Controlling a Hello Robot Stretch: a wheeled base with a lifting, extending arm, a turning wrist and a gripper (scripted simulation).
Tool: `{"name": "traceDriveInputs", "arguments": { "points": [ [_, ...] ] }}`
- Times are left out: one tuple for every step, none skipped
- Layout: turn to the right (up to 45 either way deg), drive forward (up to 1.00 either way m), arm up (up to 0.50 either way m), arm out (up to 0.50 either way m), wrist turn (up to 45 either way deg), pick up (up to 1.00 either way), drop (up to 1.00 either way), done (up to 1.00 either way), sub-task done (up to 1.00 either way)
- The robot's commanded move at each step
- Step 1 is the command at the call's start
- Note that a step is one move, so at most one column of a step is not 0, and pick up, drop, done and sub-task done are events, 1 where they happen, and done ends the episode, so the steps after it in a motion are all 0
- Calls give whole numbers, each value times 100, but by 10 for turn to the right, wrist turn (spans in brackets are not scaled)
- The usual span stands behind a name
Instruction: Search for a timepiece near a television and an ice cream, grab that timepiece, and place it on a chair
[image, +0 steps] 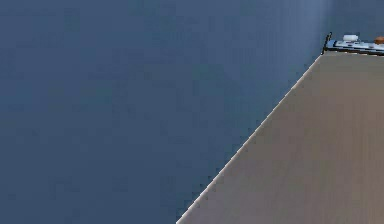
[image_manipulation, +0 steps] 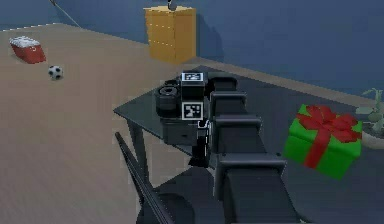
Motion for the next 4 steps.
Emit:
{"name": "traceDriveInputs", "arguments": {
  "points": [
    [0, 0, 0, 0, -450, 0, 0, 0, 0],
    [0, 0, 0, 0, -450, 0, 0, 0, 0],
    [0, 0, 0, 0, -420, 0, 0, 0, 0],
    [0, 0, 0, -16, 0, 0, 0, 0, 0]
  ]
}}
